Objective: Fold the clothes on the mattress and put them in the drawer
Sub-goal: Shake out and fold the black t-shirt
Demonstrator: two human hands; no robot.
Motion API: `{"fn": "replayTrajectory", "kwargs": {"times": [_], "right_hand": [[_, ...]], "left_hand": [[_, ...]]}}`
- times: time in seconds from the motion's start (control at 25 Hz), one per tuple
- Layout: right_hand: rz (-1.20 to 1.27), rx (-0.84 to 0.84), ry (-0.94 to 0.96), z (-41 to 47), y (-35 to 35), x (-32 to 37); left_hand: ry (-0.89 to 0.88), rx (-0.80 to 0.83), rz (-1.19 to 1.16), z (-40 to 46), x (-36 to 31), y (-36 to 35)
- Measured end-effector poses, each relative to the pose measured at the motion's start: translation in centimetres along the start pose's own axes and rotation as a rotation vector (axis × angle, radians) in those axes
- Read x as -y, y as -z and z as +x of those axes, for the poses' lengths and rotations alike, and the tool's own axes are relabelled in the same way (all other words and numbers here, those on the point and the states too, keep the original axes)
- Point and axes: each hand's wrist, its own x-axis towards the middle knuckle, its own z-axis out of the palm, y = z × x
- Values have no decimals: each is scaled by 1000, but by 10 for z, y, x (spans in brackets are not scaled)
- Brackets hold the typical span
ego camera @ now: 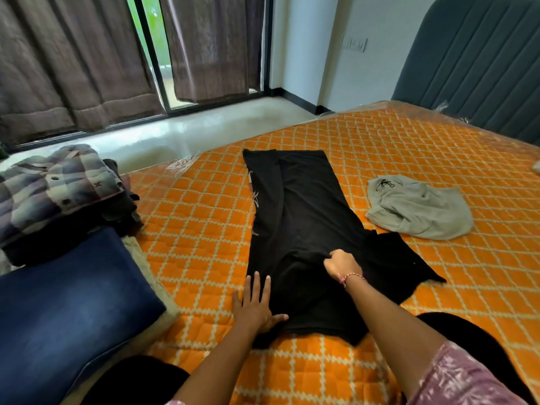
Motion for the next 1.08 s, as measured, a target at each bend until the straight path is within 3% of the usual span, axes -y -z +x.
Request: {"fn": "replayTrajectory", "kwargs": {"times": [0.12,0.2,0.32,0.36,0.44,0.52,0.56,0.64,0.76,0.8,0.84,0.88,0.96,1.08], "right_hand": [[190,79,-46,10,-6,8],[130,183,-60,18,-13,9],[-114,17,41,34,-28,5],[-85,-72,91,42,-30,4],[179,-60,151,58,-28,-4],[464,129,174,64,-21,-19],[481,223,186,65,-13,-28],[290,427,143,68,5,-43],[-234,798,12,87,43,-30],[-359,771,46,101,47,-18],[-376,632,105,119,47,-3],[-266,454,184,138,39,12],[230,233,184,169,17,40],[744,263,79,189,-8,78]], "left_hand": [[12,42,-14,6,0,-5],[26,76,3,10,0,-5],[67,132,33,15,0,0],[71,128,62,16,-1,2],[50,4,87,14,-8,10],[-66,-335,57,20,-14,9],[-129,-479,35,25,-18,9],[-149,-523,36,32,-20,4],[-62,-350,19,37,-24,-7],[-42,-404,-5,39,-25,0],[-24,-520,-22,48,-26,12],[9,-661,-68,64,-27,26],[103,-825,-240,113,-23,70],[239,-728,-637,188,-13,135]]}}
